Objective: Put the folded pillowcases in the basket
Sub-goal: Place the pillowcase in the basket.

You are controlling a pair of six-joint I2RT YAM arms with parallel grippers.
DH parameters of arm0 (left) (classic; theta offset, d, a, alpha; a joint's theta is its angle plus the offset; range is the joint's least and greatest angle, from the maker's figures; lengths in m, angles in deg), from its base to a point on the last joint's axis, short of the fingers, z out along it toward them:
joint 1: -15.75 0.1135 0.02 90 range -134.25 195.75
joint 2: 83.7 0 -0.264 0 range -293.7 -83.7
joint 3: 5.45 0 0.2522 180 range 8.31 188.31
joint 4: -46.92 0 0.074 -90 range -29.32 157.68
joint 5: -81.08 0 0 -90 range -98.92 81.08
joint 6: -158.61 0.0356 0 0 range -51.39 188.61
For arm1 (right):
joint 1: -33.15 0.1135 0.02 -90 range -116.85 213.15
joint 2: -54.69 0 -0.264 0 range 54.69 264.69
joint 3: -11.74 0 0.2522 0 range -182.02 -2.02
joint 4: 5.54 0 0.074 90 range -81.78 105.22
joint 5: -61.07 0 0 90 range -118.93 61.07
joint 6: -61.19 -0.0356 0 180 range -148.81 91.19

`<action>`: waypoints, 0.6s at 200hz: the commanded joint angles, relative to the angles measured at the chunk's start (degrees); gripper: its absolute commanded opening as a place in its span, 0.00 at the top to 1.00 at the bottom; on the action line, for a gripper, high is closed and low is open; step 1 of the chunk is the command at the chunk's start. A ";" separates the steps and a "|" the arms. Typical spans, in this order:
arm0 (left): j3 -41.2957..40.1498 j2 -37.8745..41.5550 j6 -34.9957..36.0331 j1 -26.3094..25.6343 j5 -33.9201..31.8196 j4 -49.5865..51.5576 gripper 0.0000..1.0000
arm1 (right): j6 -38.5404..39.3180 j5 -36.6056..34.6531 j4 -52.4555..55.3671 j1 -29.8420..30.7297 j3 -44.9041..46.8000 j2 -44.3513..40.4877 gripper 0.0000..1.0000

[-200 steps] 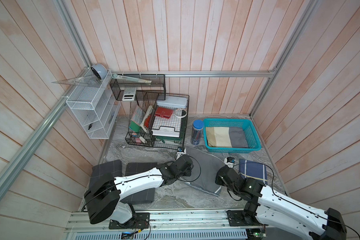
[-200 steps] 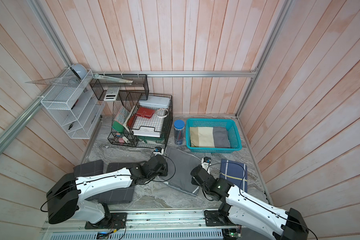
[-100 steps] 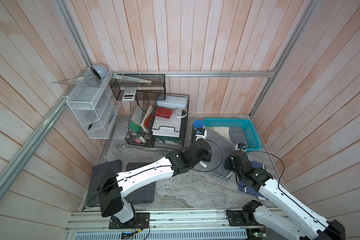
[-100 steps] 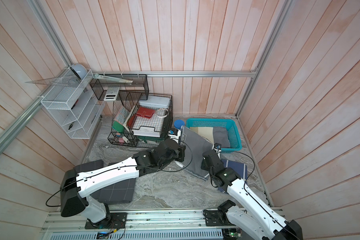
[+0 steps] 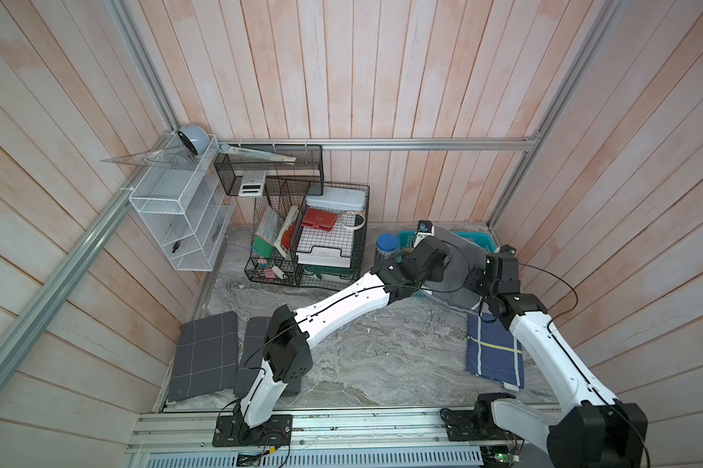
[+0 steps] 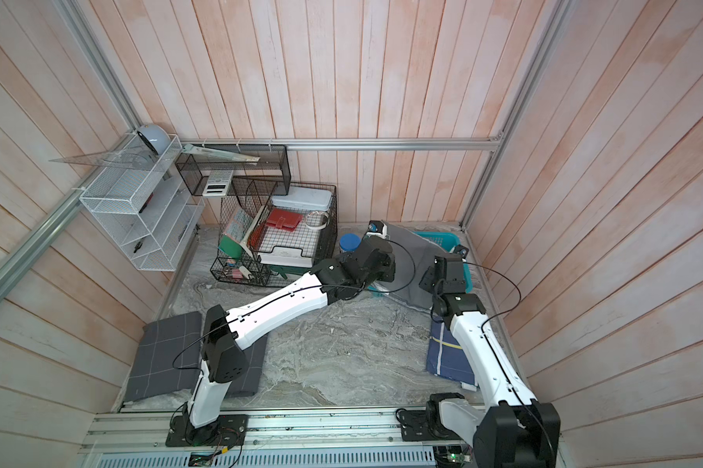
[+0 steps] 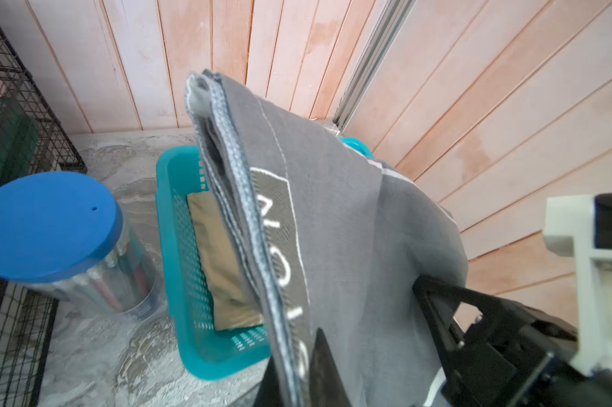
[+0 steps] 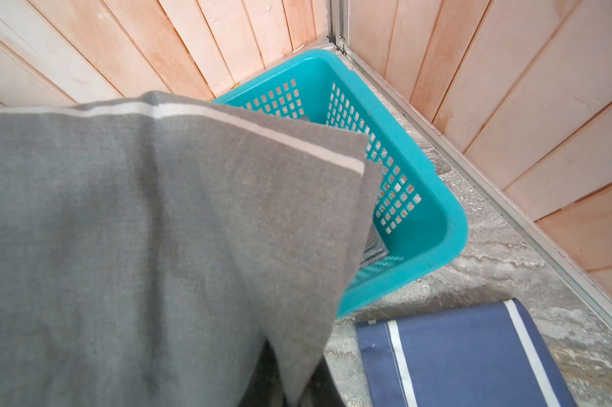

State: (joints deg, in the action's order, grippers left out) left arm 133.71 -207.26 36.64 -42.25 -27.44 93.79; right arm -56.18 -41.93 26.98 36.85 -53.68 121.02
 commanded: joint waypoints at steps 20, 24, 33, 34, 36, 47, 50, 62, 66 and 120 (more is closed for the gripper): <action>13.34 -8.51 -1.85 0.95 0.43 4.86 1.00 | 1.93 3.65 -8.87 -4.09 -2.99 5.21 1.00; 14.20 -9.13 -2.06 0.96 0.42 4.87 1.00 | 1.37 5.03 -9.40 -4.91 -3.28 6.01 1.00; 15.53 -10.61 -2.75 0.96 0.57 4.72 1.00 | -0.29 7.88 -11.37 -6.49 -3.53 7.64 1.00; 15.64 -10.80 -2.80 1.88 0.63 4.71 1.00 | -0.48 8.15 -11.64 -6.63 -3.53 7.79 1.00; 15.90 -11.08 -3.00 2.68 0.67 4.52 1.00 | -0.66 8.82 -12.13 -6.85 -3.54 8.13 1.00; 16.60 -12.30 -4.18 3.60 0.68 3.83 1.00 | -1.06 10.60 -15.13 -7.62 -3.61 9.76 1.00; 16.68 -12.52 -4.50 3.77 0.75 3.53 1.00 | -0.97 10.99 -15.84 -7.74 -3.74 10.26 1.00; 16.36 -13.09 -5.20 4.35 0.95 1.44 1.00 | -0.29 11.95 -17.67 -8.05 -4.60 12.10 1.00; 16.21 -13.24 -5.33 4.41 0.80 0.79 1.00 | 0.00 12.25 -18.20 -8.15 -5.03 12.72 1.00; 19.01 -18.75 -6.75 4.82 4.20 -7.26 1.00 | -1.27 15.78 -22.10 -12.10 -9.01 21.05 1.00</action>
State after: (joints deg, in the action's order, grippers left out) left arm 148.90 -222.52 31.16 -36.79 -25.41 91.38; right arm -56.29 -28.35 9.15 27.04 -60.15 139.57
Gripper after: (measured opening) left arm 0.102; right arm 0.089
